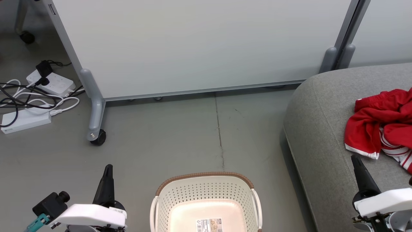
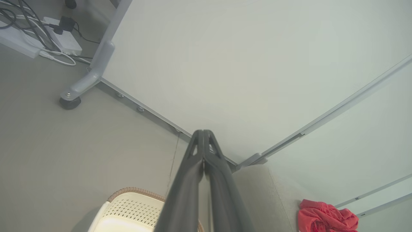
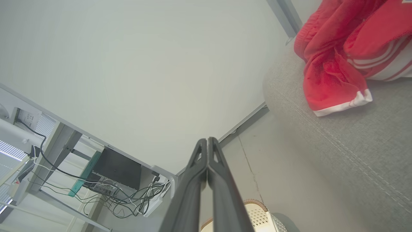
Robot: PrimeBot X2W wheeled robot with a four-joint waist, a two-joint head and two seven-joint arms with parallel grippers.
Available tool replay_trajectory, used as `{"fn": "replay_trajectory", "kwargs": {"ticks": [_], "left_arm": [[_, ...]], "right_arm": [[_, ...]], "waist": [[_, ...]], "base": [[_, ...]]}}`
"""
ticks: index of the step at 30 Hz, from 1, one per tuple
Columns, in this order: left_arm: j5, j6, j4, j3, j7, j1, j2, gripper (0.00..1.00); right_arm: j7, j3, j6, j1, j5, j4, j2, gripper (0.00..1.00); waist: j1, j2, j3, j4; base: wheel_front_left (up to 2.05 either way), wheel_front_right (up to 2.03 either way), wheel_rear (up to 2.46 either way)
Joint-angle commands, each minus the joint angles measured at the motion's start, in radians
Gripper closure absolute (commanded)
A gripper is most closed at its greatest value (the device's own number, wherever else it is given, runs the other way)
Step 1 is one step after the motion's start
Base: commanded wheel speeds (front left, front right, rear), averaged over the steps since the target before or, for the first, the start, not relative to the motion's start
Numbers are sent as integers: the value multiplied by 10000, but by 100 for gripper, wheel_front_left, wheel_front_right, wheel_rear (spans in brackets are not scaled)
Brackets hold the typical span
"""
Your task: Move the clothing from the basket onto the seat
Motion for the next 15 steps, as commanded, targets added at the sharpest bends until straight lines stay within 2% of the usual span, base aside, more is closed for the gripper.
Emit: {"fn": "replay_trajectory", "kwargs": {"ticks": [1,15], "left_arm": [[-275,-94,-61,91,30,-309,50,100],[-1753,-425,98,251,264,-646,-124,100]], "right_arm": [[90,-79,5,-319,304,-55,-97,100],[449,-442,9,-629,1913,354,-126,100]], "waist": [[0,0,2,0],[0,0,21,-6]], "base": [[0,0,0],[0,0,0]]}}
